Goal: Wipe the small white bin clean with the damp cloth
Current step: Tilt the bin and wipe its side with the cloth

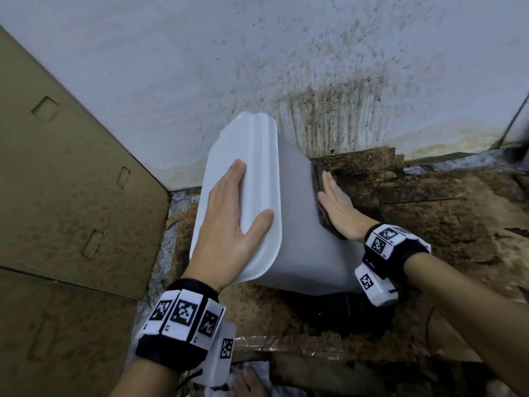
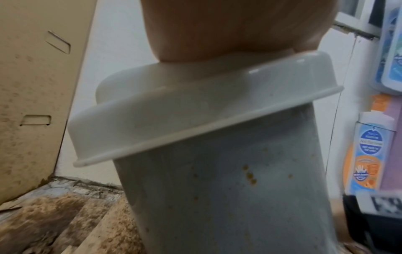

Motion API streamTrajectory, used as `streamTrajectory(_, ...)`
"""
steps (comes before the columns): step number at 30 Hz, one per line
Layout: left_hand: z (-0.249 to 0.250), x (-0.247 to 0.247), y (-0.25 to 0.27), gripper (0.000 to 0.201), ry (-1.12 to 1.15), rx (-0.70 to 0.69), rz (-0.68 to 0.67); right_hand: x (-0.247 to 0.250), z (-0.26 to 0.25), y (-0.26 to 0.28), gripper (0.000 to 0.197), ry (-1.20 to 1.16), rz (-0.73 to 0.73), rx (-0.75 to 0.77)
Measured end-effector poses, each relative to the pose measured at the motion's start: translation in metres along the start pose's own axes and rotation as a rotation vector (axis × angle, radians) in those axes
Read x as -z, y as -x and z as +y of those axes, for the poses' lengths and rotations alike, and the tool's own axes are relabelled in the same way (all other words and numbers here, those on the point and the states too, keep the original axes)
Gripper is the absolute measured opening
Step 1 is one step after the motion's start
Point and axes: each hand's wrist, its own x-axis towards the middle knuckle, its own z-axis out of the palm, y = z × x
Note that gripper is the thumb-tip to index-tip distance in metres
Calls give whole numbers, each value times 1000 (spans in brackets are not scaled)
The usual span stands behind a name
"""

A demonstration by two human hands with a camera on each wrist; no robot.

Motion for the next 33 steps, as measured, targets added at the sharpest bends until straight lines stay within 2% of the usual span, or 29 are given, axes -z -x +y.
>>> streamTrajectory(6, 5, -3, -2, 84, -33, -26, 5, 2, 42, 8, 59, -62, -8, -180)
streamTrajectory(15, -4, 3, 1, 84, -6, 8, 20, -10, 54, 2, 59, -200, 77, -202)
streamTrajectory(20, -10, 7, 3, 85, 21, 31, 25, -19, 40, -4, 60, -200, 137, -220)
streamTrajectory(24, -14, 10, 5, 85, 48, 66, 24, -30, 2, -3, 62, -144, 158, -144)
streamTrajectory(29, -12, 9, 5, 84, 44, 54, 29, -37, -68, 11, 62, -136, 126, 54)
streamTrajectory(33, -16, 10, 6, 84, 47, 63, 26, -38, -81, 16, 61, -95, 47, 157)
